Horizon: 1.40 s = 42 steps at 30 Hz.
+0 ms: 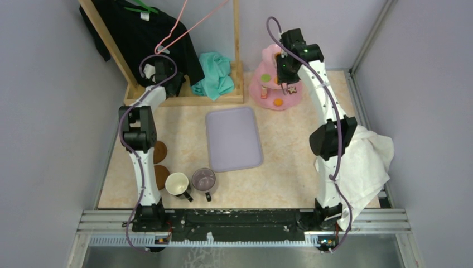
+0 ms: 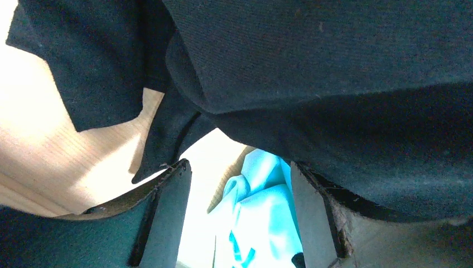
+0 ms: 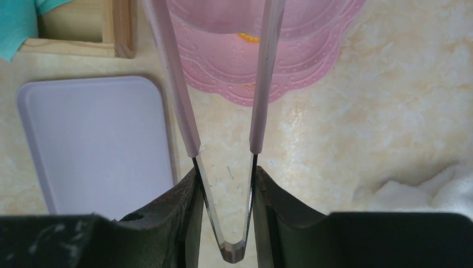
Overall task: Serve the afternoon tea
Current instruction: Place the desert on the desert table.
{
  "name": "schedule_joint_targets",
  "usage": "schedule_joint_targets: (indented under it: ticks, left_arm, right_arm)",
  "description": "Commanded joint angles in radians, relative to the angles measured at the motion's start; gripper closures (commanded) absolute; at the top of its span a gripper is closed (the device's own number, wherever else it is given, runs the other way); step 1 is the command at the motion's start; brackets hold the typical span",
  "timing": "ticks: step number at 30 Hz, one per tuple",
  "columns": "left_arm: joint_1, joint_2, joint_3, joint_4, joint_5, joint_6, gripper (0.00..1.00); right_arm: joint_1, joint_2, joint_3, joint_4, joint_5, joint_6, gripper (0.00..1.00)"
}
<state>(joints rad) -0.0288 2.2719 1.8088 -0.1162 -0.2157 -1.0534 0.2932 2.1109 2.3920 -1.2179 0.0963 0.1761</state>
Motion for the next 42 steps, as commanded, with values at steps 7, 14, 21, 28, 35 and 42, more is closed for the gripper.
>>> schedule_joint_targets:
  ticks: [7,14,21,28,35,42]
  left_arm:
    - [0.008,0.057,0.083,-0.023,0.001,0.013,0.29]
    - [0.009,0.072,0.099,-0.028,0.002,0.011,0.29]
    - [0.010,0.073,0.101,-0.028,0.002,0.011,0.29]
    - [0.012,0.072,0.100,-0.030,0.001,0.011,0.29]
    - [0.011,0.072,0.096,-0.030,0.002,0.012,0.29]
    - [0.012,0.075,0.098,-0.030,0.001,0.014,0.29]
  right_arm:
    - [-0.021,0.013,0.091,0.040,-0.014,-0.001,0.89]
    - [-0.025,0.023,0.099,0.035,-0.012,0.004,0.83]
    - [-0.026,0.029,0.096,0.033,-0.014,0.008,0.74]
    - [-0.032,0.035,0.095,0.035,-0.023,0.012,0.68]
    - [-0.035,0.046,0.099,0.038,-0.030,0.015,0.64]
    - [-0.039,0.060,0.105,0.041,-0.040,0.019,0.63]
